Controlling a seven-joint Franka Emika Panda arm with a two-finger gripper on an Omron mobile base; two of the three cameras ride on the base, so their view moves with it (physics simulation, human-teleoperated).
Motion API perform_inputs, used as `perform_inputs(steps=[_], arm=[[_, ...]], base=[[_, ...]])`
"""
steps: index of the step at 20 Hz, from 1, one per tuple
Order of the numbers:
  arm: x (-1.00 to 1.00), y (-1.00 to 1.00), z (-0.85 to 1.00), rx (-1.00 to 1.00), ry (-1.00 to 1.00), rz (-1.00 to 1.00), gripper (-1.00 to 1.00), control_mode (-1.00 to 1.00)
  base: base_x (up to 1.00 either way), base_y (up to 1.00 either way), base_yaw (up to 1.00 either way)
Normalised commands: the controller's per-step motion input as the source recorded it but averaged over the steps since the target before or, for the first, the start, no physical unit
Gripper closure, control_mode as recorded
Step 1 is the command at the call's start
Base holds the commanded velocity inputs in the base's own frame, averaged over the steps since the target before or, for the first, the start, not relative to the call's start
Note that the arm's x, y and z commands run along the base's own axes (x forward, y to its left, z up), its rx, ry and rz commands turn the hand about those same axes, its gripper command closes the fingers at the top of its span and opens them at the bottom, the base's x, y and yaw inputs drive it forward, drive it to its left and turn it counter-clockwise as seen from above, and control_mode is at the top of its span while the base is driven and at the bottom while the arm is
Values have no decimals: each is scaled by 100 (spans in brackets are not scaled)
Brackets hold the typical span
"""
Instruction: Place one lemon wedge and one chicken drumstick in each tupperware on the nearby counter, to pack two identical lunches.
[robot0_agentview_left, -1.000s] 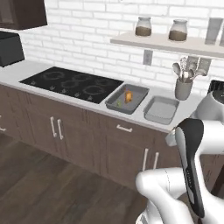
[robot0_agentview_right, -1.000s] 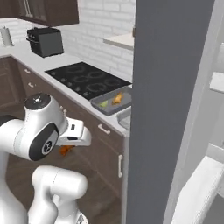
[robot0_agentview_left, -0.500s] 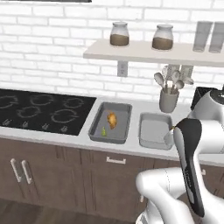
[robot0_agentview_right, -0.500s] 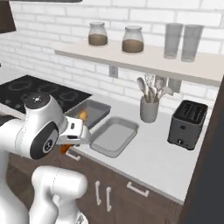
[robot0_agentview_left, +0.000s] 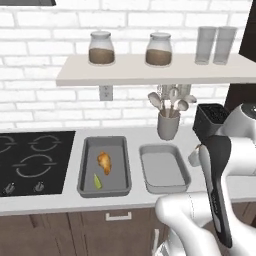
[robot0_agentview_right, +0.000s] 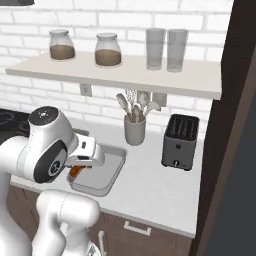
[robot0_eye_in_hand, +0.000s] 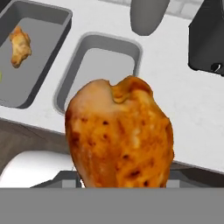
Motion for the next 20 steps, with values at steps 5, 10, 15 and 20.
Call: perform_inputs(steps=[5,10,15,20], arm=[[56,31,-31,0,3,-4,100,-100],[100,43,-66,0,3,-7,100,-100],[100,0,-89,0,4,0,100,-100],[100,-1,-88,0,3,0,100,-100]], base=[[30,34,-4],[0,0,0],[0,0,0],[0,0,0]])
